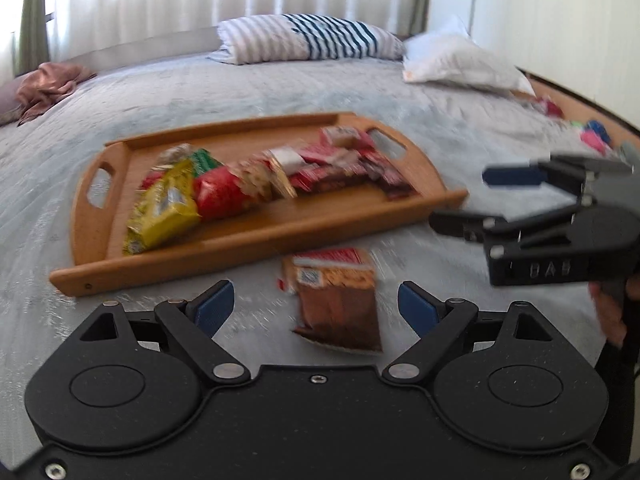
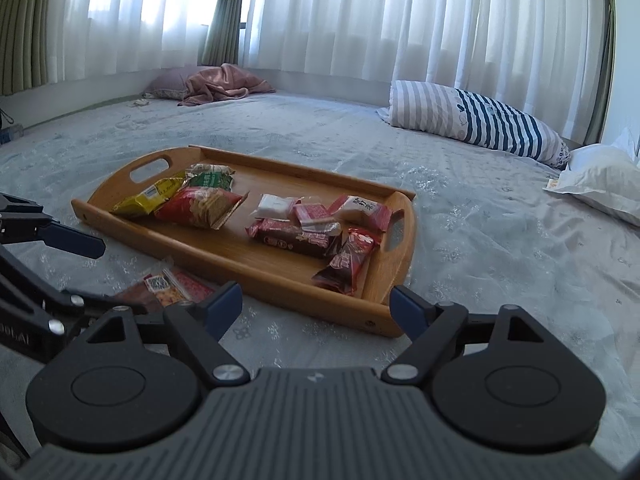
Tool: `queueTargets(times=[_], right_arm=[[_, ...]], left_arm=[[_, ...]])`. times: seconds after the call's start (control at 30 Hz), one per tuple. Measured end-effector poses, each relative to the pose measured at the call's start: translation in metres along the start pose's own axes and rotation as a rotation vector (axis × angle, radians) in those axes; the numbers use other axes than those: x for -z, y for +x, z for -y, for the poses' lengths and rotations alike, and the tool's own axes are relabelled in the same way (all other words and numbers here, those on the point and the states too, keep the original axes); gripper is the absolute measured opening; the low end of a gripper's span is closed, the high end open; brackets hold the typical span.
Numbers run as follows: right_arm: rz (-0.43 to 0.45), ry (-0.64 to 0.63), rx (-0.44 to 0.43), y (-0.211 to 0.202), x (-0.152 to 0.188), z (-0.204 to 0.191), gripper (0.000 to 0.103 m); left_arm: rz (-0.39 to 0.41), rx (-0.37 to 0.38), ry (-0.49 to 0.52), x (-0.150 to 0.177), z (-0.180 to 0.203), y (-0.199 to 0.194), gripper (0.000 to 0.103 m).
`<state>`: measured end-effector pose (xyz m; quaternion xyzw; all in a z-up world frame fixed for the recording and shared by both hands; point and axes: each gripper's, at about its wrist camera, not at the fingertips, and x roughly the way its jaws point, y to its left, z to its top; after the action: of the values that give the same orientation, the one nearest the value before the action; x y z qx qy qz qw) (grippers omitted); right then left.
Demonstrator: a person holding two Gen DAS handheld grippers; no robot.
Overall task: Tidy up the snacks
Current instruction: 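Withdraw both open tools from the tray toward the last snacks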
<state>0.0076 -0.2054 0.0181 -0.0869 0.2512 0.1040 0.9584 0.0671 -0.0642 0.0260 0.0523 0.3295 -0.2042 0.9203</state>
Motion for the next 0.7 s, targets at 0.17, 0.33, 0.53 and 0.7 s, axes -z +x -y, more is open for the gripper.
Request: queueTargets(times=[0.17, 0.33, 0.53, 0.7], right_arm=[[-0.003, -0.016, 0.016, -0.009, 0.006, 0.007, 0.092], [-0.007, -0.003, 0.020, -0.010, 0.012, 0.009, 0.092], [-0.018, -0.017, 0.012, -0.009, 0.016, 0.005, 0.092], [-0.044, -0.028, 0.010, -0.002, 0.018, 0.002, 0.093]], left_arm=[[-0.029, 0.029, 0.021, 0.007, 0.010, 0.009, 0.088], [-0.037, 0.017, 0.013, 0.011, 0.016, 0.020, 0.087], [-0.009, 0.000, 0.017, 0.011, 0.021, 0.022, 0.060], [0.000, -0.011, 0.014, 0.011, 0.021, 0.020, 0.047]])
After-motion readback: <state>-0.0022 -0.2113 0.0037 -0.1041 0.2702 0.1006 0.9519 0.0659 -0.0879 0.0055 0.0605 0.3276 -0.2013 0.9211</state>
